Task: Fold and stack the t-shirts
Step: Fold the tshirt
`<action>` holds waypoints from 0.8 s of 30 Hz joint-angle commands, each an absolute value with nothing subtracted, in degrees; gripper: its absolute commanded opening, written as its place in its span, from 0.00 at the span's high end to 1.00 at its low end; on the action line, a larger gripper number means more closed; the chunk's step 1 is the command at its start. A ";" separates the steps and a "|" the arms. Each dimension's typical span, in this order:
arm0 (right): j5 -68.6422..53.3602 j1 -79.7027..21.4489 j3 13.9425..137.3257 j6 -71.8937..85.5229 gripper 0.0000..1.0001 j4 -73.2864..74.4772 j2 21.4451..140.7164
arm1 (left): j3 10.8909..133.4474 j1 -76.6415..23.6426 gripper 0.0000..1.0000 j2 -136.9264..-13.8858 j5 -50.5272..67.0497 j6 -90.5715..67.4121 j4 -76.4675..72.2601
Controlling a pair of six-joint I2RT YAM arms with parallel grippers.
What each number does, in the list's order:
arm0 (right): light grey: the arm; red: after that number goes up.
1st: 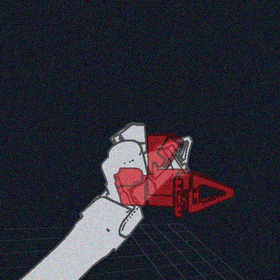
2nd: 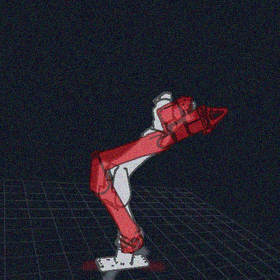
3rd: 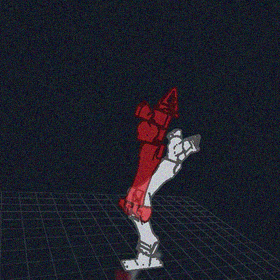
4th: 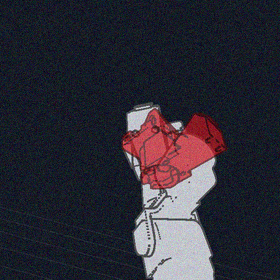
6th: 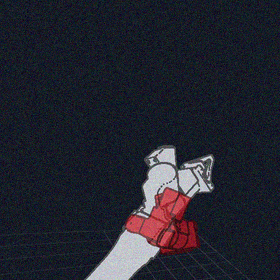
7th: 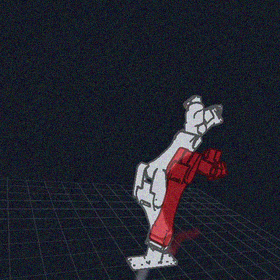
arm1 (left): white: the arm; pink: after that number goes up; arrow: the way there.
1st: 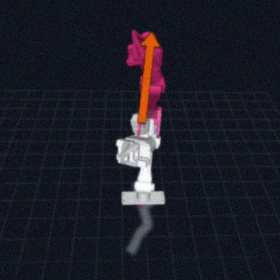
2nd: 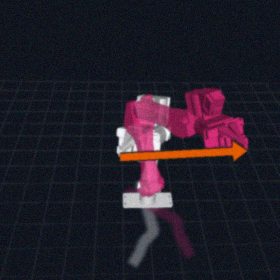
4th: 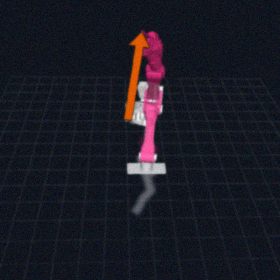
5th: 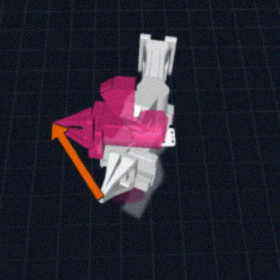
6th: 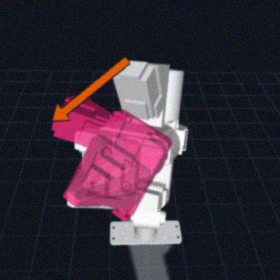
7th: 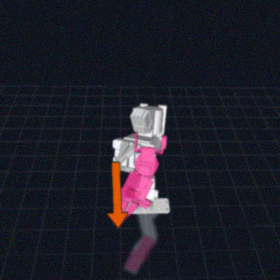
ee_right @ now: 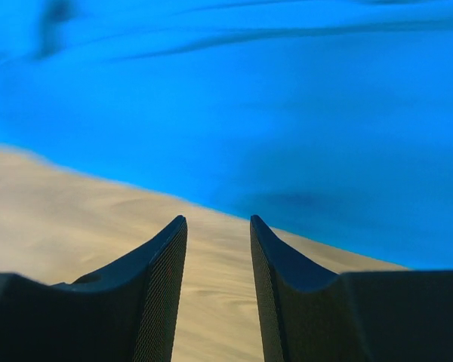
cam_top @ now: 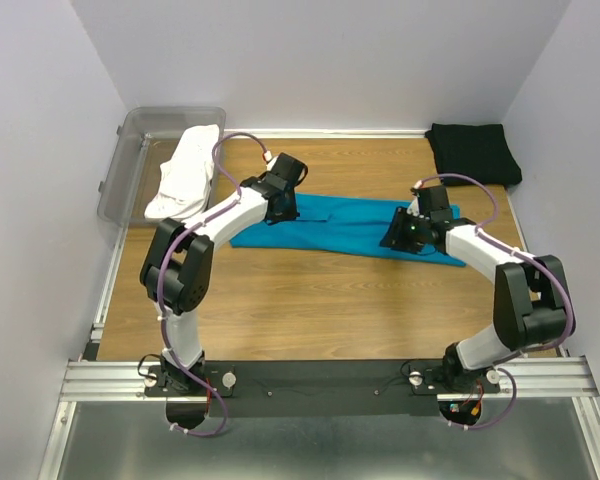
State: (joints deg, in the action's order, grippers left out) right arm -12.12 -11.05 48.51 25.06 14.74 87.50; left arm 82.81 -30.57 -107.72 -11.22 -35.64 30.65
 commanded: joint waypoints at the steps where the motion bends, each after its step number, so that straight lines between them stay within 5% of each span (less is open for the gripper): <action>1: -30.39 -14.76 50.18 30.73 0.54 1.46 90.60 | 79.20 -30.06 0.76 -104.51 -12.30 -36.83 29.44; 13: -44.38 -25.84 59.24 46.75 0.57 -27.58 111.70 | 69.62 -26.28 0.76 -95.02 -14.76 -36.65 28.83; 24: -42.02 -25.49 56.08 45.97 0.57 -31.03 122.52 | 64.07 -25.14 0.76 -91.85 -14.15 -36.65 27.86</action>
